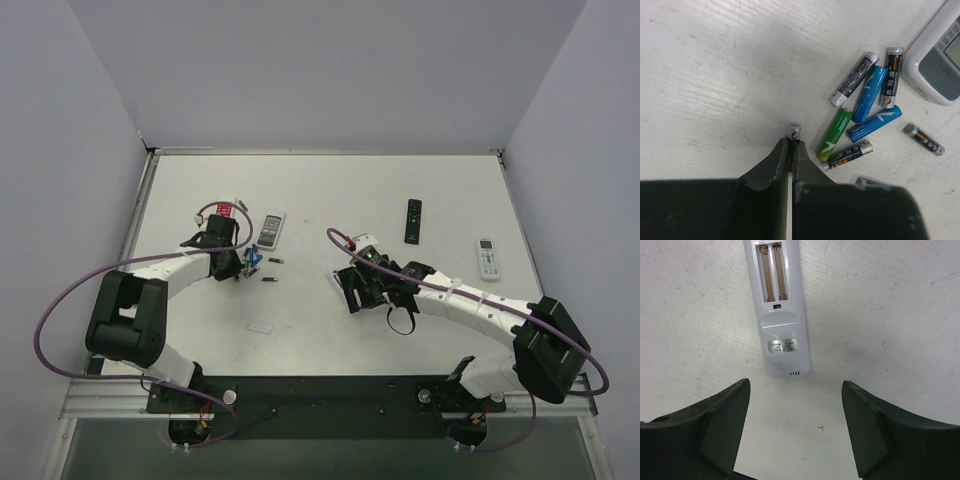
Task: Load the batteries into the remote control
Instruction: Pick up the battery from the center of the board.
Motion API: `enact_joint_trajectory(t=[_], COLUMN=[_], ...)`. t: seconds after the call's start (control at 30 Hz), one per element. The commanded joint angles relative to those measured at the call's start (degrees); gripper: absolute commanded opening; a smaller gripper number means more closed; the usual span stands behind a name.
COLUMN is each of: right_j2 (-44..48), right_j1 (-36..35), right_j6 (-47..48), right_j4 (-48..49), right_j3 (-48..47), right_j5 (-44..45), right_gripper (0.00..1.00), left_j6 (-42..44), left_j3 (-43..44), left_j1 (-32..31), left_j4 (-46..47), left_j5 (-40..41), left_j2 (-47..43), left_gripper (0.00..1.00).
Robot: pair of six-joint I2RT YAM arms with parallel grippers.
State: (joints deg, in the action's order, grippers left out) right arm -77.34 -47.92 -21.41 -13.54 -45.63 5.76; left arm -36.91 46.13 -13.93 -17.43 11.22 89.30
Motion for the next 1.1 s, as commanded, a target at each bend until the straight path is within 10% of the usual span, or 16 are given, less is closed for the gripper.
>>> enact_joint_trajectory(t=[0.0, 0.43, 1.07], right_j2=[3.3, 11.7, 11.8], right_j1=[0.8, 5.6, 9.9], right_j6=[0.9, -1.6, -19.1], right_j4=[-1.8, -2.3, 6.6], right_j3=[-1.8, -10.9, -18.4], right_j5=[1.4, -15.9, -36.2], right_gripper=[0.69, 0.66, 0.36], left_j6=[1.7, 4.1, 6.7], left_j3=[-0.4, -11.1, -8.4], left_j1=[-0.4, -12.9, -31.0], left_j4=[-2.2, 20.4, 41.6], left_j5=[-0.8, -19.6, -27.8], left_j2=[-4.7, -34.8, -34.3], left_gripper=[0.03, 0.00, 0.00])
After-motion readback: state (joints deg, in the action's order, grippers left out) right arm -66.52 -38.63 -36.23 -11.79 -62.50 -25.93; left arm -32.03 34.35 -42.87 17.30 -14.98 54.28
